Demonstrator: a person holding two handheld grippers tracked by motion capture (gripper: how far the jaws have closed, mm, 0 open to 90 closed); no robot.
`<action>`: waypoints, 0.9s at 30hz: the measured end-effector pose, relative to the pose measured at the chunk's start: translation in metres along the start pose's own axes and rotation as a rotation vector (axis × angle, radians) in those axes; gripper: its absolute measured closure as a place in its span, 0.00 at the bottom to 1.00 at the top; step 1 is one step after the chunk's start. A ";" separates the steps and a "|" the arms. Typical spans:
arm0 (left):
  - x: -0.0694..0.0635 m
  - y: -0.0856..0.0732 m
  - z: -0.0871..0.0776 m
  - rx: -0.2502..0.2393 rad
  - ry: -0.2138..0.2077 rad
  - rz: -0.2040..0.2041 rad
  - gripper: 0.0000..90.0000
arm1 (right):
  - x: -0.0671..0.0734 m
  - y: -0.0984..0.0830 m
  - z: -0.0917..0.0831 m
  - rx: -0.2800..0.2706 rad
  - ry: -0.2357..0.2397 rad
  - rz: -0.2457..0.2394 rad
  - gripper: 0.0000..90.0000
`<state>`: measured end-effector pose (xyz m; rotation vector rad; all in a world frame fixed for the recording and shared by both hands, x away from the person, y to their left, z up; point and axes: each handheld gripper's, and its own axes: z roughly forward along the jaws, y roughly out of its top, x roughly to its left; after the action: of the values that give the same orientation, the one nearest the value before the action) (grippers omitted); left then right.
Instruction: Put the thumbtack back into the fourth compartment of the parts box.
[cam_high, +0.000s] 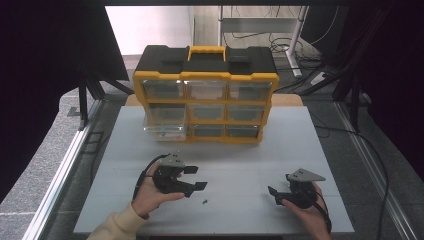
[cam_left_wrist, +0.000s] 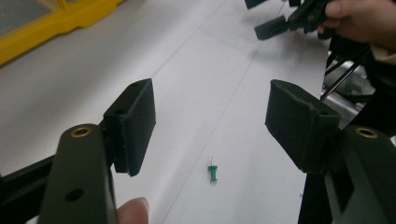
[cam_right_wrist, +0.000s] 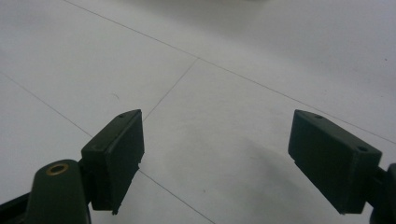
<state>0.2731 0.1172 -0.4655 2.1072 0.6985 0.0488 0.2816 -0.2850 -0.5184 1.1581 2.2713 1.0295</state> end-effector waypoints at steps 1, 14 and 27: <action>-0.001 0.000 0.001 0.006 0.001 0.005 0.36 | 0.000 0.000 0.000 0.000 0.000 0.000 0.21; -0.017 -0.009 0.021 0.083 0.017 0.059 0.36 | 0.000 0.000 0.000 0.001 -0.002 -0.003 0.21; -0.020 -0.016 0.033 0.143 0.018 0.080 0.36 | 0.000 -0.001 0.001 0.014 -0.004 -0.010 0.20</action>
<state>0.2583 0.0896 -0.4937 2.2736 0.6446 0.0632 0.2816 -0.2849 -0.5194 1.1523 2.2826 1.0088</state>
